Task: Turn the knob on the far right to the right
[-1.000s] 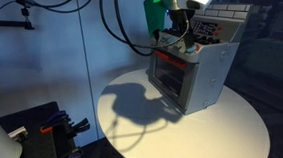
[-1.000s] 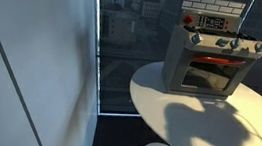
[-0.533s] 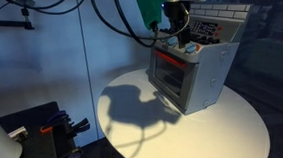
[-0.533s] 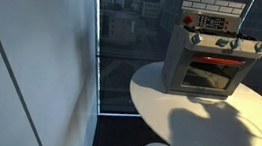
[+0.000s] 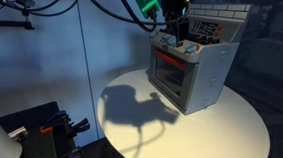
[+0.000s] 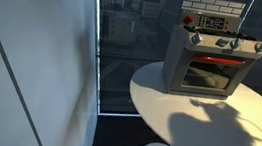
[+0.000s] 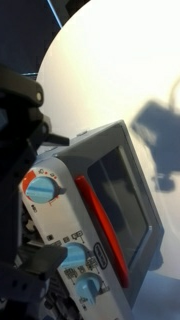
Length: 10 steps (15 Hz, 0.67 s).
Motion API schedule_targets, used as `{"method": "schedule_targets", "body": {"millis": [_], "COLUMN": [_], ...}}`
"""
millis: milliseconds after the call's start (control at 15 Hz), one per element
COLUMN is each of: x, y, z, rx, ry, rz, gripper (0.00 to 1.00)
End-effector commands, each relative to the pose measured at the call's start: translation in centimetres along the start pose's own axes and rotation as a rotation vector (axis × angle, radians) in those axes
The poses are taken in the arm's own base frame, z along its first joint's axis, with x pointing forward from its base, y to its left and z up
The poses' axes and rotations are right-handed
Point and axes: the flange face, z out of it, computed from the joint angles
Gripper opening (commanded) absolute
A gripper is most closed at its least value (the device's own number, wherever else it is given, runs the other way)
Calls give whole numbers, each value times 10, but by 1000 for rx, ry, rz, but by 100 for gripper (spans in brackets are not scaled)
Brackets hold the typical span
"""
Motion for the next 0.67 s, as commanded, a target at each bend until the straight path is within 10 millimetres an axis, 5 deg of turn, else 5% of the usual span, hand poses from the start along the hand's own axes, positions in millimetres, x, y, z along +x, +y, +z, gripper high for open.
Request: {"method": "schedule_targets", "body": {"millis": [0,600], "x": [-6,-20], "y": [0,-7], "z": [-16,-38], "rx": [-56,-187], "ry": [-39,-181], "rz": [0,-34], "gripper": [100,100]}}
